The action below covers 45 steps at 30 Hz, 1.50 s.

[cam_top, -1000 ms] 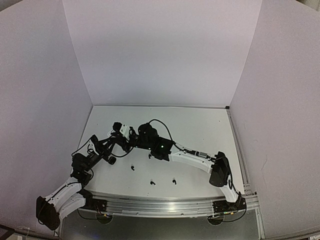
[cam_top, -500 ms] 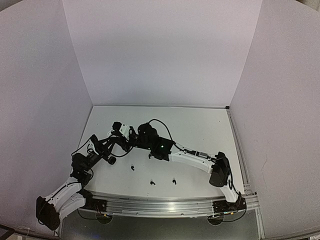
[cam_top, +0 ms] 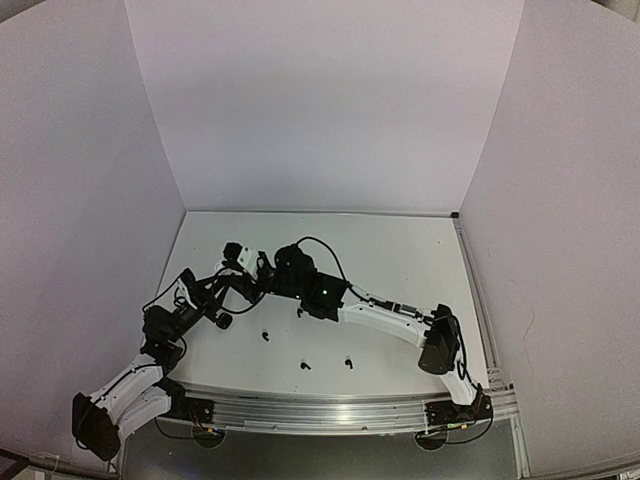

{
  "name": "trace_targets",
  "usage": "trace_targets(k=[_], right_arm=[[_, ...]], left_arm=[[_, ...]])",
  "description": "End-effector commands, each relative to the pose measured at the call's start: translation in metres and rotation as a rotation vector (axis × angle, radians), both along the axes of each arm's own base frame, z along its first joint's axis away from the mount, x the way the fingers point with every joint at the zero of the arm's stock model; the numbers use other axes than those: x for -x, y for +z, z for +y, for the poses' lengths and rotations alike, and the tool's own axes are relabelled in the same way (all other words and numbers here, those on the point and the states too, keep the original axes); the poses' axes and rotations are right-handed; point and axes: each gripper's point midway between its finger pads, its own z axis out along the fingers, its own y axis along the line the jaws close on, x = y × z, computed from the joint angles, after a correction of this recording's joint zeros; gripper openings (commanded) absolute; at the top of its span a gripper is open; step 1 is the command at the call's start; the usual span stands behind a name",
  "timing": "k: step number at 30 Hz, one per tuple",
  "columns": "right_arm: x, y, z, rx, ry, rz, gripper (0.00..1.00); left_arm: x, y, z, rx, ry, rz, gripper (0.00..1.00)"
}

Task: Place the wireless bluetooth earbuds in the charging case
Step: Adjust the left earbud in the left side groove of the charging case.

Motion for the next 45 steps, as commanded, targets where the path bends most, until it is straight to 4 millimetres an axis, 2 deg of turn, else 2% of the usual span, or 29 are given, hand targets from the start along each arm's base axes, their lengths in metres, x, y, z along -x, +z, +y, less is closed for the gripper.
trace_targets(k=[1,8,12,15,19,22,25,29,32,37,41,45], right_arm=[[-0.005,0.030,-0.006,-0.043,-0.026,-0.034,0.33],[-0.002,0.037,-0.007,-0.051,-0.009,-0.032,0.39],[0.011,0.055,-0.008,-0.086,0.043,-0.019,0.44],[0.018,0.063,-0.011,-0.102,0.069,0.009,0.52],[0.019,0.077,-0.016,-0.142,0.063,0.079,0.57],[0.019,0.084,-0.020,-0.178,0.047,0.192,0.50],[0.026,0.074,-0.021,-0.157,0.077,0.267,0.46],[0.039,0.067,-0.020,-0.137,0.088,0.328,0.30],[0.044,0.051,-0.016,-0.093,0.090,0.369,0.20],[0.037,0.029,-0.015,-0.052,0.047,0.409,0.08],[0.030,0.027,-0.016,-0.050,0.011,0.390,0.01],[0.023,0.025,-0.018,-0.051,-0.014,0.383,0.00]], left_arm=[[0.009,0.030,-0.001,0.028,-0.032,-0.070,0.00],[0.009,0.029,-0.002,0.019,-0.034,-0.070,0.00],[0.008,0.027,-0.002,0.022,-0.032,-0.057,0.00],[0.008,0.026,-0.002,0.020,-0.032,-0.054,0.00],[0.007,0.025,-0.002,0.015,-0.033,-0.050,0.00],[0.006,0.024,-0.003,0.011,-0.034,-0.040,0.00],[0.004,0.022,-0.004,0.007,-0.031,-0.030,0.00],[0.002,0.022,-0.004,-0.003,-0.024,-0.031,0.00],[0.002,0.022,-0.004,-0.005,-0.024,-0.033,0.00],[0.003,0.022,-0.004,-0.008,-0.027,-0.038,0.00],[0.005,0.023,-0.005,-0.011,-0.032,-0.046,0.00],[0.006,0.023,-0.005,-0.015,-0.037,-0.050,0.00]])
